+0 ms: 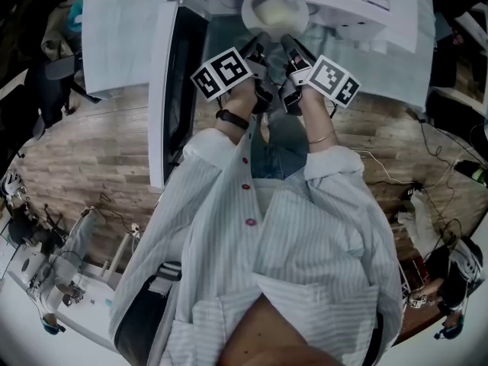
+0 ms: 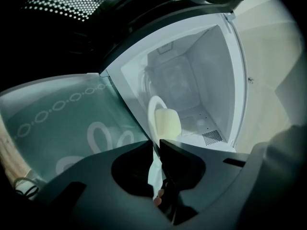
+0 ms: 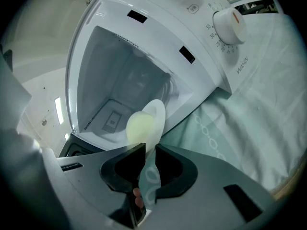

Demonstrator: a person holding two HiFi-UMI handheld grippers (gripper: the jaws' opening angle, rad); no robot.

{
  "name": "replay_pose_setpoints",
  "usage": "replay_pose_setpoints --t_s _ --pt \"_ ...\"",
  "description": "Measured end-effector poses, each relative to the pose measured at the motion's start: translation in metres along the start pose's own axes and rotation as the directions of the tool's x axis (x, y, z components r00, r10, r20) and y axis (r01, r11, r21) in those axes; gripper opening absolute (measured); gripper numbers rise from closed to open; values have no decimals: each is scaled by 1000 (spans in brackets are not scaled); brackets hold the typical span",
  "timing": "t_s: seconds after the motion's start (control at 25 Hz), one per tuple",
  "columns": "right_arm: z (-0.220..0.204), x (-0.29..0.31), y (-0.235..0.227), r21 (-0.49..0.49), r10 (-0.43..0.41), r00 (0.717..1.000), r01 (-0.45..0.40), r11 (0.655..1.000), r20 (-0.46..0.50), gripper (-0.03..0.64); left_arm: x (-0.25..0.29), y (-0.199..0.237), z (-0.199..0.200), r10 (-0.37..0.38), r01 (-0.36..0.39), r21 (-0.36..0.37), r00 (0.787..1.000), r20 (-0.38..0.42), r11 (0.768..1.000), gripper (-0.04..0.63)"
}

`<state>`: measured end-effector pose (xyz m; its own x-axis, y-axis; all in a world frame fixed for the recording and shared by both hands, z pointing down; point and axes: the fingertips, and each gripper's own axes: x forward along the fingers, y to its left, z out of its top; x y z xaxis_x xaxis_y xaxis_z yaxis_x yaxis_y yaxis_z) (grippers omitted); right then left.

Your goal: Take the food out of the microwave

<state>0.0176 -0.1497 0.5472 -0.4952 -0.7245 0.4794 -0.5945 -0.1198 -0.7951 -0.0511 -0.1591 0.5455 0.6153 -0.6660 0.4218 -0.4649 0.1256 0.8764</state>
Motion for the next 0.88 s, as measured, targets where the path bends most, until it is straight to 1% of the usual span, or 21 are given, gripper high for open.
replay_pose_setpoints --t_s 0.32,0.88 --pt "-7 -25 4 30 80 997 -80 996 -15 77 -20 -12 -19 -27 27 7 997 67 1000 51" --pt "-11 -50 14 87 174 984 -171 981 -28 72 -43 -29 -33 -68 68 5 987 145 998 51"
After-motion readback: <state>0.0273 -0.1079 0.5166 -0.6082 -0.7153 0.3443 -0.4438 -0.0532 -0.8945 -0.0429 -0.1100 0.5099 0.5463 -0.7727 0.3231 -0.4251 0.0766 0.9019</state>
